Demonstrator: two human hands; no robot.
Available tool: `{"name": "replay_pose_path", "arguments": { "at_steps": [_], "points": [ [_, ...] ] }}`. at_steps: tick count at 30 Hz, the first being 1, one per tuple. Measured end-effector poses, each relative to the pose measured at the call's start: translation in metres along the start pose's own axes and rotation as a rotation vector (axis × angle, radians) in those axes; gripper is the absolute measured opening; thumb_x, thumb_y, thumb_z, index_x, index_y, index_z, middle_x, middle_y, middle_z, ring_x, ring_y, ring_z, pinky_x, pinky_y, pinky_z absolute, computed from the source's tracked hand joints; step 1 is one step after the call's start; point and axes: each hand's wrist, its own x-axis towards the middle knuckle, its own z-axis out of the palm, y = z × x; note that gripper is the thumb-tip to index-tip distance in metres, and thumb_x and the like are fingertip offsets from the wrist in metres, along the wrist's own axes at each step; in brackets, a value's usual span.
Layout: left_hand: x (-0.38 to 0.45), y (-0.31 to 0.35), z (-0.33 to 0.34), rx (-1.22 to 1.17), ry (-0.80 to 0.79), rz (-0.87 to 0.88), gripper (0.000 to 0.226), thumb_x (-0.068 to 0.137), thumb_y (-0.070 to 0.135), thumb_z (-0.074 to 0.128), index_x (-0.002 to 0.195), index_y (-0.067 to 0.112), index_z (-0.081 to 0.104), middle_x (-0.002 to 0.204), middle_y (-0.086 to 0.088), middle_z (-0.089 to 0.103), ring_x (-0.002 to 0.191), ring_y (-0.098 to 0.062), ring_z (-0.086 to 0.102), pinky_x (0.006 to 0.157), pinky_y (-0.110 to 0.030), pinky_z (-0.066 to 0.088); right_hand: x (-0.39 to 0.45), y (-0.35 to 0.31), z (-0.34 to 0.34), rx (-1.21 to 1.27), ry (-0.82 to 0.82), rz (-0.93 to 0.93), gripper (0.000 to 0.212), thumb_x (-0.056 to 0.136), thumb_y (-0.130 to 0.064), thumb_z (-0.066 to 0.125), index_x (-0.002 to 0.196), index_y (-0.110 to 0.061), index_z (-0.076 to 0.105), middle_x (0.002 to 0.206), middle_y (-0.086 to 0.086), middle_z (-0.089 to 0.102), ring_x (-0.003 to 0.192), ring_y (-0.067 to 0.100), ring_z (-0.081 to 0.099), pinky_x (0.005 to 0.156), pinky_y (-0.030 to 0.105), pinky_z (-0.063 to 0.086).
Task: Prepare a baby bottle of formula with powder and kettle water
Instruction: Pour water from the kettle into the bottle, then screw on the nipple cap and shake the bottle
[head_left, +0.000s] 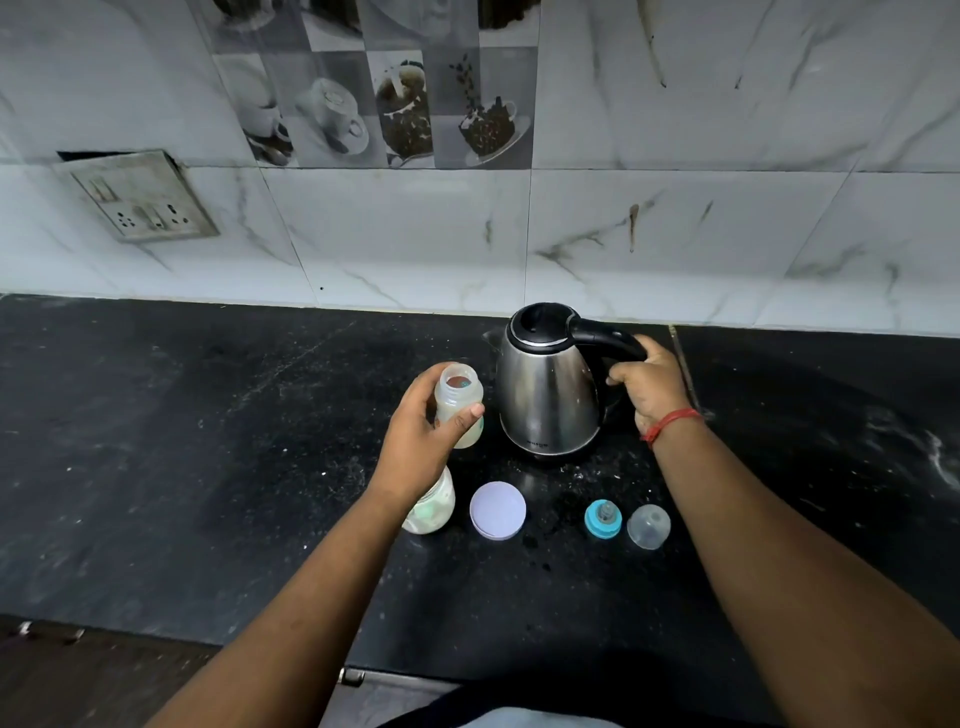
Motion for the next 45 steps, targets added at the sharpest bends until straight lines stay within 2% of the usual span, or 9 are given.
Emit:
{"name": "replay_pose_path", "arguments": {
  "at_steps": [7, 12, 16, 20, 23, 26, 30, 35, 45],
  "points": [
    [0.0, 0.008, 0.01, 0.003, -0.038, 0.017, 0.047, 0.091, 0.024, 0.078, 0.133, 0.027, 0.059, 0.13, 0.007, 0.066, 0.121, -0.011, 0.063, 0.106, -0.044, 0.052, 0.011, 0.011, -0.019, -0.006, 0.005, 0.053, 0.051, 0.068, 0.025, 0.058, 0.084, -0.022, 0.066, 0.077, 0.001, 0.065, 0.08, 0.023, 0.061, 0.072, 0.032, 0.051],
    [-0.001, 0.01, 0.021, -0.002, -0.071, 0.026, 0.048, 0.091, 0.025, 0.079, 0.134, 0.026, 0.059, 0.132, 0.006, 0.065, 0.123, -0.014, 0.062, 0.107, -0.047, 0.051, 0.017, 0.012, -0.028, -0.188, -0.042, 0.074, 0.042, 0.076, 0.012, 0.065, 0.099, -0.023, 0.06, 0.098, 0.004, 0.065, 0.099, 0.026, 0.064, 0.09, 0.041, 0.055],
    [-0.003, 0.008, 0.03, -0.014, -0.085, 0.027, 0.047, 0.09, 0.023, 0.079, 0.133, 0.026, 0.06, 0.133, 0.006, 0.065, 0.125, -0.015, 0.061, 0.108, -0.046, 0.05, 0.004, 0.013, -0.032, -0.374, 0.125, 0.085, 0.044, 0.079, 0.008, 0.059, 0.115, -0.016, 0.049, 0.129, 0.007, 0.039, 0.112, 0.021, 0.048, 0.099, 0.033, 0.044],
    [-0.009, 0.008, 0.039, -0.066, -0.12, 0.018, 0.044, 0.091, 0.019, 0.078, 0.131, 0.028, 0.06, 0.129, 0.011, 0.066, 0.122, -0.01, 0.062, 0.107, -0.034, 0.05, -0.035, 0.025, -0.04, -0.286, 0.247, -0.105, 0.038, 0.085, 0.01, 0.052, 0.116, -0.012, 0.051, 0.128, 0.006, 0.042, 0.108, 0.019, 0.057, 0.095, 0.027, 0.05],
    [-0.015, 0.008, 0.046, -0.102, -0.157, -0.004, 0.042, 0.091, 0.017, 0.077, 0.126, 0.034, 0.06, 0.12, 0.02, 0.068, 0.115, -0.004, 0.064, 0.099, -0.023, 0.051, -0.061, 0.042, -0.05, -0.335, 0.109, -0.232, 0.034, 0.087, 0.01, 0.056, 0.11, -0.015, 0.054, 0.117, 0.008, 0.059, 0.104, 0.019, 0.062, 0.094, 0.03, 0.053],
    [-0.019, 0.003, 0.051, -0.107, -0.186, -0.029, 0.042, 0.091, 0.018, 0.077, 0.125, 0.036, 0.06, 0.119, 0.019, 0.069, 0.113, -0.004, 0.065, 0.097, -0.025, 0.052, -0.078, 0.06, -0.058, -0.504, -0.159, -0.248, 0.033, 0.093, -0.011, 0.067, 0.124, -0.015, 0.055, 0.115, 0.0, 0.066, 0.11, 0.013, 0.062, 0.101, 0.03, 0.049],
    [-0.023, -0.002, 0.058, -0.09, -0.23, -0.046, 0.046, 0.09, 0.016, 0.079, 0.125, 0.037, 0.059, 0.118, 0.019, 0.069, 0.112, -0.006, 0.065, 0.098, -0.029, 0.053, -0.092, 0.073, -0.064, -0.753, -0.403, -0.181, 0.071, 0.087, -0.039, 0.076, 0.146, -0.02, 0.041, 0.13, -0.007, 0.06, 0.122, 0.01, 0.052, 0.106, 0.027, 0.038],
    [-0.028, -0.005, 0.064, -0.096, -0.263, -0.064, 0.051, 0.089, 0.01, 0.078, 0.125, 0.04, 0.057, 0.117, 0.022, 0.068, 0.112, -0.002, 0.065, 0.095, -0.019, 0.051, -0.101, 0.095, -0.064, -1.097, -0.476, -0.336, 0.091, 0.079, -0.041, 0.08, 0.152, -0.017, 0.031, 0.137, -0.003, 0.058, 0.136, 0.017, 0.044, 0.127, 0.032, 0.007],
    [-0.029, -0.003, 0.064, -0.105, -0.272, -0.076, 0.05, 0.089, 0.01, 0.079, 0.126, 0.037, 0.058, 0.118, 0.018, 0.069, 0.112, -0.002, 0.064, 0.094, -0.017, 0.05, -0.104, 0.111, -0.06, -1.214, -0.447, -0.39, 0.078, 0.084, -0.029, 0.077, 0.15, -0.022, 0.035, 0.135, -0.007, 0.061, 0.132, 0.015, 0.05, 0.128, 0.041, 0.007]
  ]
}}
